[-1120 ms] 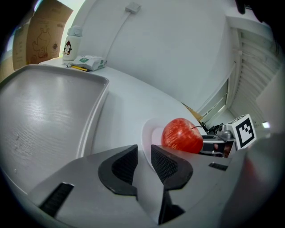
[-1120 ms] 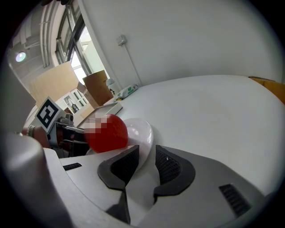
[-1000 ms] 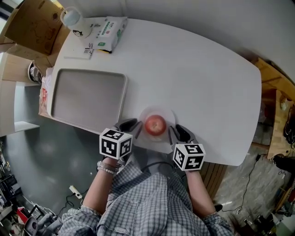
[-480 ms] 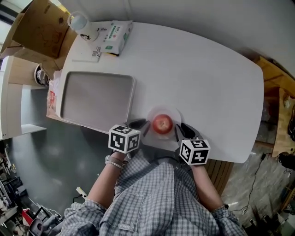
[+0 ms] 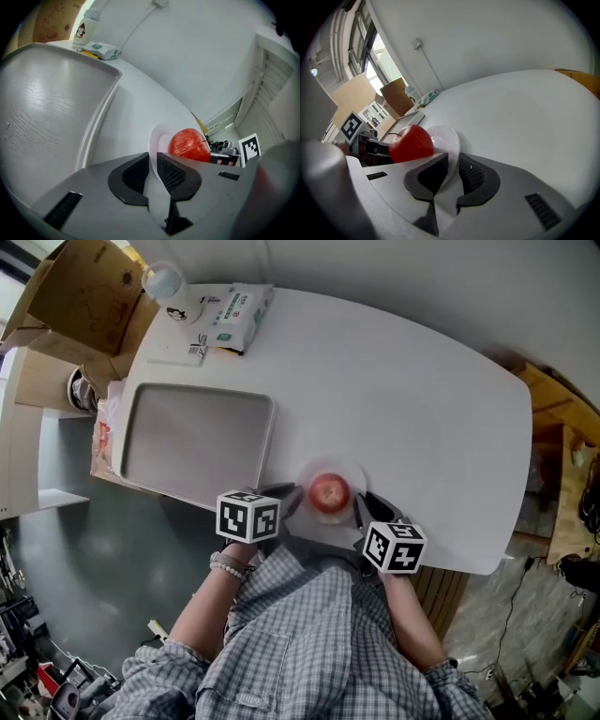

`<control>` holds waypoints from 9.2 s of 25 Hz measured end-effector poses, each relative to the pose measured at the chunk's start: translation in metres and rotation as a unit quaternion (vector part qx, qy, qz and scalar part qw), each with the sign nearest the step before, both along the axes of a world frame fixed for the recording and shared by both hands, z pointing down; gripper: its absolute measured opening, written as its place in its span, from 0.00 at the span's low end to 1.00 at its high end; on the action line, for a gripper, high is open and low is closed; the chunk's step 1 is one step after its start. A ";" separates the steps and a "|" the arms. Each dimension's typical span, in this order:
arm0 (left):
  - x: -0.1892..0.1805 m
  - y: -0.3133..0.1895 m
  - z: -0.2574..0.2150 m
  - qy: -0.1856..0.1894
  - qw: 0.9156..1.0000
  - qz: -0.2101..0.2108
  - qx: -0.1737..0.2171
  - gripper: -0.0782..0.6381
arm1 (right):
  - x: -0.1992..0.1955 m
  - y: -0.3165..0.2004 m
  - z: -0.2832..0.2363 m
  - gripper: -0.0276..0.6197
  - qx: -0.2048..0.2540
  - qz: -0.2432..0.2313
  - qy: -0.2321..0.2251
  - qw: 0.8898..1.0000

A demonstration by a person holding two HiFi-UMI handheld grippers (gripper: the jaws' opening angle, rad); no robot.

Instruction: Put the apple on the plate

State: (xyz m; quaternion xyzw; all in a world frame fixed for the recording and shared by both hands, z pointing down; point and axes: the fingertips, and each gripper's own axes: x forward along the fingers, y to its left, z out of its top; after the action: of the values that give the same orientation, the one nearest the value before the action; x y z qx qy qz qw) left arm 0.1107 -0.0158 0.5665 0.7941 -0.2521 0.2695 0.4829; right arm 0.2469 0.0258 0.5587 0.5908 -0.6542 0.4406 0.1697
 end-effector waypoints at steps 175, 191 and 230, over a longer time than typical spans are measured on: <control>-0.221 -0.086 -0.018 -0.004 0.987 -0.090 -0.136 0.16 | -0.211 -0.107 -0.020 0.11 -0.117 -0.019 -0.087 0.989; -0.230 -0.093 -0.007 -0.002 0.987 -0.084 -0.137 0.16 | -0.219 -0.117 -0.015 0.11 -0.113 -0.026 -0.059 0.991; -0.230 -0.097 -0.009 0.002 0.986 -0.107 -0.129 0.16 | -0.227 -0.121 -0.011 0.11 -0.084 -0.127 0.082 0.985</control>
State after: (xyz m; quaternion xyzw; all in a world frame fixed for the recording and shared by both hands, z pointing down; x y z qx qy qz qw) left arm -0.1196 -0.1128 0.5575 0.6938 -0.2982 0.2450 0.6080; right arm 0.0197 -0.0953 0.5479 0.5209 -0.6681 0.4193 0.3265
